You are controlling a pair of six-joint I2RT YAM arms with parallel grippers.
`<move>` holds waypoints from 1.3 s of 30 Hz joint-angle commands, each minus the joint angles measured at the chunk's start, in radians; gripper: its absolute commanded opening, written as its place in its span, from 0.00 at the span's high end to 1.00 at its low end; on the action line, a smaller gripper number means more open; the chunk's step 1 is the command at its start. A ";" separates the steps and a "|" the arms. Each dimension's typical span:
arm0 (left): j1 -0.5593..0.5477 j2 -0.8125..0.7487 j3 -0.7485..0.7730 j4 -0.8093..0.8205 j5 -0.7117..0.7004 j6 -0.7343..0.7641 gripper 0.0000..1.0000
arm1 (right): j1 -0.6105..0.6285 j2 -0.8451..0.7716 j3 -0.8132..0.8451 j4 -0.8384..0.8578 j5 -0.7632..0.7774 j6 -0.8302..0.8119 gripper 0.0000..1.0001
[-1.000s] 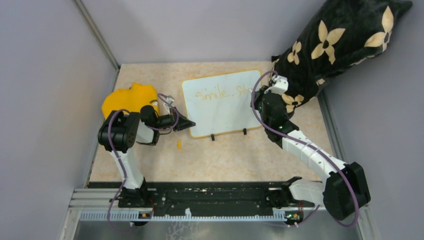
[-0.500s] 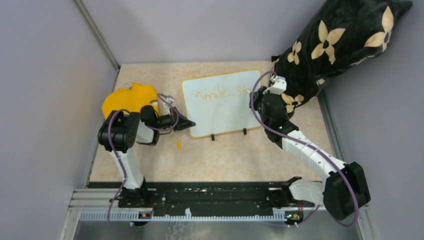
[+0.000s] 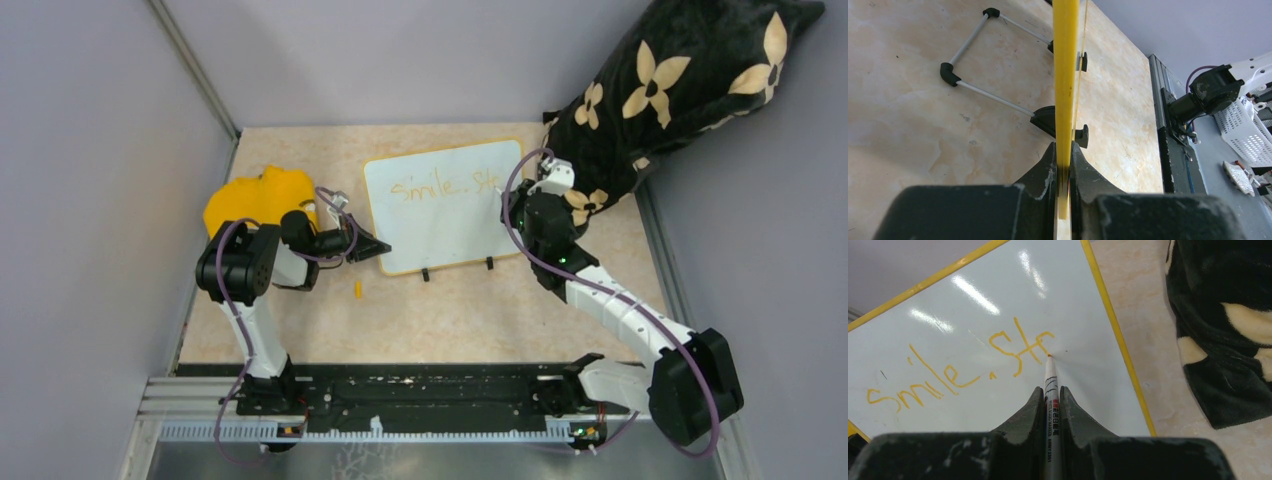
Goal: Write a sentence on the whiteboard
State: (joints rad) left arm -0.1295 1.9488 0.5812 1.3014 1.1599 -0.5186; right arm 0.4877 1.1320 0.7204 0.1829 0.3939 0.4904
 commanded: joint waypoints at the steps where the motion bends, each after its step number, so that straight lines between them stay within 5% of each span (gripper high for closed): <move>1: 0.001 0.033 0.006 -0.047 -0.032 0.031 1.00 | -0.003 -0.027 0.002 -0.009 0.038 -0.001 1.00; 39: 0.001 0.033 0.008 -0.048 -0.029 0.031 1.00 | -0.011 0.024 0.110 0.023 0.053 -0.032 1.00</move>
State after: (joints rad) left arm -0.1295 1.9488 0.5812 1.3010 1.1603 -0.5182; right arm 0.4854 1.1477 0.7696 0.1516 0.4442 0.4713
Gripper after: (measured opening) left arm 0.121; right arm 0.102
